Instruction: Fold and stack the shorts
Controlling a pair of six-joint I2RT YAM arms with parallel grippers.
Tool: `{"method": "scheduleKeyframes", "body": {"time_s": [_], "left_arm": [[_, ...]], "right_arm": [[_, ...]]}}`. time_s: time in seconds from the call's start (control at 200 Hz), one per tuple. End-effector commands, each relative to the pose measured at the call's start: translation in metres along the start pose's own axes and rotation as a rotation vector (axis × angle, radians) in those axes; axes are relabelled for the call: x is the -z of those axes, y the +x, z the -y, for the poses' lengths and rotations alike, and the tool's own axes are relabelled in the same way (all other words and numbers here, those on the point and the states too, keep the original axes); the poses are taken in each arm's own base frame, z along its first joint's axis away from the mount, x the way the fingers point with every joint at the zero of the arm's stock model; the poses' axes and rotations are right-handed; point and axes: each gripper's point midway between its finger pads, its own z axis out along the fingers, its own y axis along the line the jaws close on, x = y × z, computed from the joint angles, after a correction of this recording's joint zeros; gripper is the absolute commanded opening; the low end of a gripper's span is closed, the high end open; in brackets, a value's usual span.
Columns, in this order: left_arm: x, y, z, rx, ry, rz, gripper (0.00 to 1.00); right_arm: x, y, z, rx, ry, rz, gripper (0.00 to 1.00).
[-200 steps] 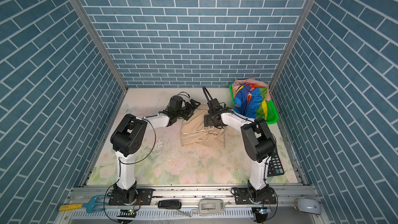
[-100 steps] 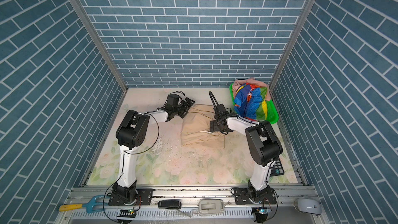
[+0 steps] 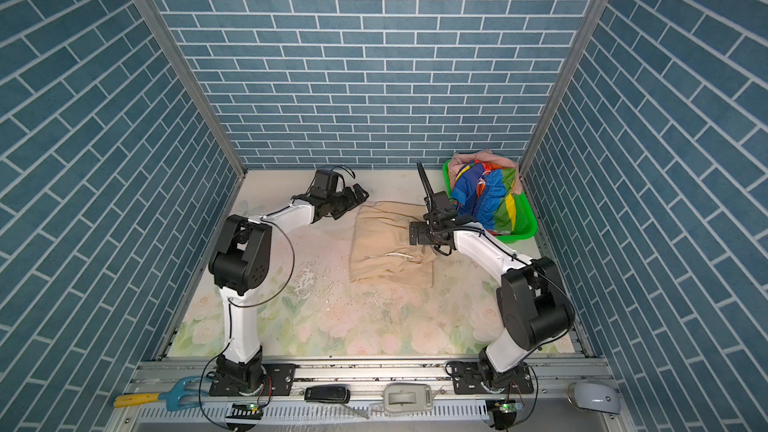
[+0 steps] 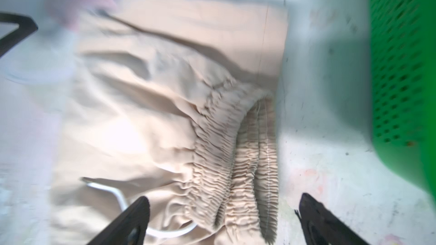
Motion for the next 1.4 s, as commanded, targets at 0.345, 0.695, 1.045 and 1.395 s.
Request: {"method": "scheduleKeyframes", "body": {"time_s": [0.345,0.695,1.045,1.395], "left_arm": [[0.037,0.034,-0.019,-0.242,-0.023,-0.141,1.0],[0.023,0.106,-0.044,-0.174,-0.028,-0.418,0.91],[0.008,0.14,-0.051,-0.154,-0.031,-0.57,0.71],[0.007,0.146,-0.066,-0.214,-0.133,-0.627,0.12]], "right_arm": [[0.028,0.011,0.024,-0.054,-0.006,0.0,0.99],[0.032,0.028,0.036,-0.08,-0.023,-0.019,0.99],[0.032,0.037,0.043,-0.103,-0.025,-0.023,0.99],[0.038,0.037,0.045,-0.116,-0.028,-0.002,0.99]]}}
